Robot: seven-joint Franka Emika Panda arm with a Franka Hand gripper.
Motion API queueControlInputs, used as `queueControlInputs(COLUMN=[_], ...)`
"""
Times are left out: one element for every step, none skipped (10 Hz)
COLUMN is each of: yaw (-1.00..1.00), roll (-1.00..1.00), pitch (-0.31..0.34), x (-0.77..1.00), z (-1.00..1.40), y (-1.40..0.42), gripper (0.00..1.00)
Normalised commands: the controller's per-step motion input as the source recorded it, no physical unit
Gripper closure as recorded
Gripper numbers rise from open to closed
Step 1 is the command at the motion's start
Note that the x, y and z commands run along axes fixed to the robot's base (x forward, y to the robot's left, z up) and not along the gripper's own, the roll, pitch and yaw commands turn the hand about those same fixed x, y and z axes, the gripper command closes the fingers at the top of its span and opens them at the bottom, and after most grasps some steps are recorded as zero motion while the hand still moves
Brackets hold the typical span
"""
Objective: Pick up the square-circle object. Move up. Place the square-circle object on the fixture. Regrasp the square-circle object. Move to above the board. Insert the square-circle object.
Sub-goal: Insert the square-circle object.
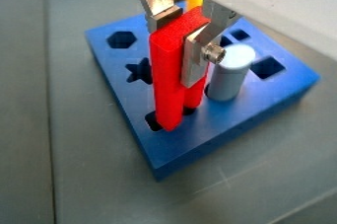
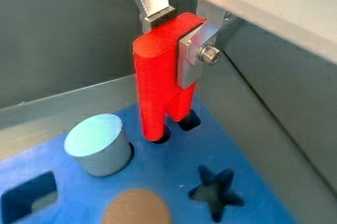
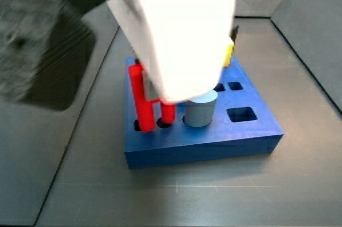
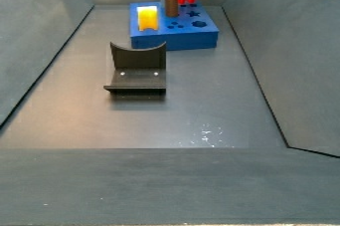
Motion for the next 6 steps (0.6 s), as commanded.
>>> queueControlInputs(yaw=[0.0,-0.17,-0.63,-0.76,-0.74,-0.7], roll=[0.01,-0.08,-0.07,0.0,-0.07,-0.15], pitch=[0.0,0.024,0.0,-0.011,-0.091,-0.147], x=[0.0,0.05,-0.35,-0.4,-0.33,-0.27], z=[0.0,0.0,-0.05,0.0,0.33,0.5], y=[0.0,0.16,0.01,0.0,0.0,0.0], gripper=[1.0,1.0,1.0,1.0,1.0,1.0])
